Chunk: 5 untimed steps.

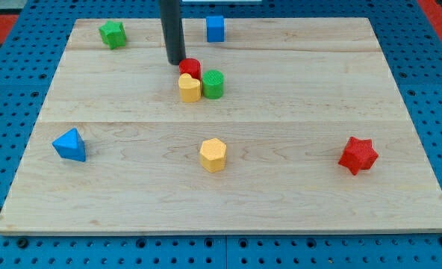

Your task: Place the blue cube in between the green star and red circle

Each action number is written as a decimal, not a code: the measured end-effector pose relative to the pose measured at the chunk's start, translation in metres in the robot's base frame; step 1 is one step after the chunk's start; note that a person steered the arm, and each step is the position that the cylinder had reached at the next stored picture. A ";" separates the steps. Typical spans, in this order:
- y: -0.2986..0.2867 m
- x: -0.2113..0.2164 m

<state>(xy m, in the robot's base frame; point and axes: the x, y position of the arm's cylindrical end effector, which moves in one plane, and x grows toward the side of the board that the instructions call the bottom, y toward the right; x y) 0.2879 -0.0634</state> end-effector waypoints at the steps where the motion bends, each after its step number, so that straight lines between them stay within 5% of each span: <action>1: 0.066 -0.033; 2: 0.118 -0.062; 3: 0.090 -0.086; 5: 0.002 -0.058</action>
<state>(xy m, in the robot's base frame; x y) 0.2294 -0.0614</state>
